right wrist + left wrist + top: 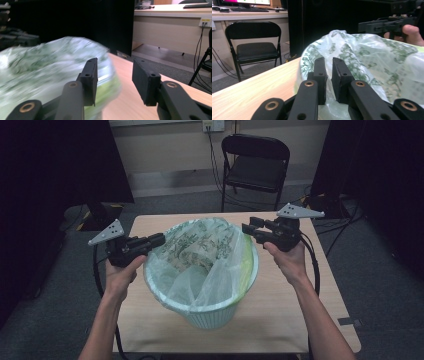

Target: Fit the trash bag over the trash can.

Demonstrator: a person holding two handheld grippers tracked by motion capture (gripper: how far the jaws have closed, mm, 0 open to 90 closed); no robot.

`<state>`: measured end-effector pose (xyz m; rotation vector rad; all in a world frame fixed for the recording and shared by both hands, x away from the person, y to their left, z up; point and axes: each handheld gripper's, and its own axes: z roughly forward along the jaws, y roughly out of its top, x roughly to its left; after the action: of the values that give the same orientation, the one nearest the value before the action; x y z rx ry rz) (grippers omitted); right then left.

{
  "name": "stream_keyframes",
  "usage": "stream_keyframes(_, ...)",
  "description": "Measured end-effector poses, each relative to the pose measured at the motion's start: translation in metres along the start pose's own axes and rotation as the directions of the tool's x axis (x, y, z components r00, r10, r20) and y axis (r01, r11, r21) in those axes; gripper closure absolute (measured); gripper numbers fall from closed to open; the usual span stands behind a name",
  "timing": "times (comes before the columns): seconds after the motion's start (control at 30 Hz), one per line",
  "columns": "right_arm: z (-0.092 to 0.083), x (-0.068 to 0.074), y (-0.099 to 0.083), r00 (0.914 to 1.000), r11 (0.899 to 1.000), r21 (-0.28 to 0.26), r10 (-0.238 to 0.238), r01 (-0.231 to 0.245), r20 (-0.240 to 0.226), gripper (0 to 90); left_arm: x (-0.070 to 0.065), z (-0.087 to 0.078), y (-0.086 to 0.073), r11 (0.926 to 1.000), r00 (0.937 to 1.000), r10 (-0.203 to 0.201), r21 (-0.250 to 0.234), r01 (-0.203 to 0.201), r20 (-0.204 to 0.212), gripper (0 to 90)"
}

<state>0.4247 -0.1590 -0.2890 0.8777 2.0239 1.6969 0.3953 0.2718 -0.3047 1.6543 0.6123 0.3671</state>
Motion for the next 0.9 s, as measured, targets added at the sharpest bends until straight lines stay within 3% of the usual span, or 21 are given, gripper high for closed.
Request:
stream_keyframes(0.13,-0.005,0.015,-0.006,0.9998,0.998,0.06,-0.016,0.017,-0.007,50.2,-0.009,-0.007,-0.003,0.9996,0.9997,0.021,0.017,-0.021,-0.015,80.3)
stream_keyframes(0.2,-0.005,0.017,-0.011,0.9999,0.997,0.078,-0.01,0.01,-0.003,48.0,-0.01,-0.011,-0.003,1.0,0.9999,0.009,0.003,-0.008,-0.008,78.9)
stream_keyframes(0.27,-0.004,0.017,-0.014,0.9998,0.996,0.089,-0.006,0.008,-0.02,54.1,-0.009,-0.015,-0.003,1.0,0.9999,0.007,-0.005,-0.007,-0.014,77.2)
stream_keyframes(0.53,0.0,0.01,-0.005,0.9991,0.998,0.057,-0.036,0.035,0.021,78.3,0.003,-0.02,-0.002,0.996,0.9962,-0.06,-0.07,0.055,-0.063,65.0)
stream_keyframes(0.6,-0.004,0.007,-0.004,0.9993,0.999,0.038,-0.037,0.037,0.005,90.0,0.005,-0.018,-0.001,0.9946,0.9955,-0.073,-0.078,0.069,-0.061,64.0)
stream_keyframes(0.9,-0.014,0.001,-0.015,0.9981,1.0,0.018,-0.022,0.021,0.057,90.0,0.004,-0.006,0.001,0.9966,0.9957,-0.067,-0.052,0.063,-0.065,59.8)
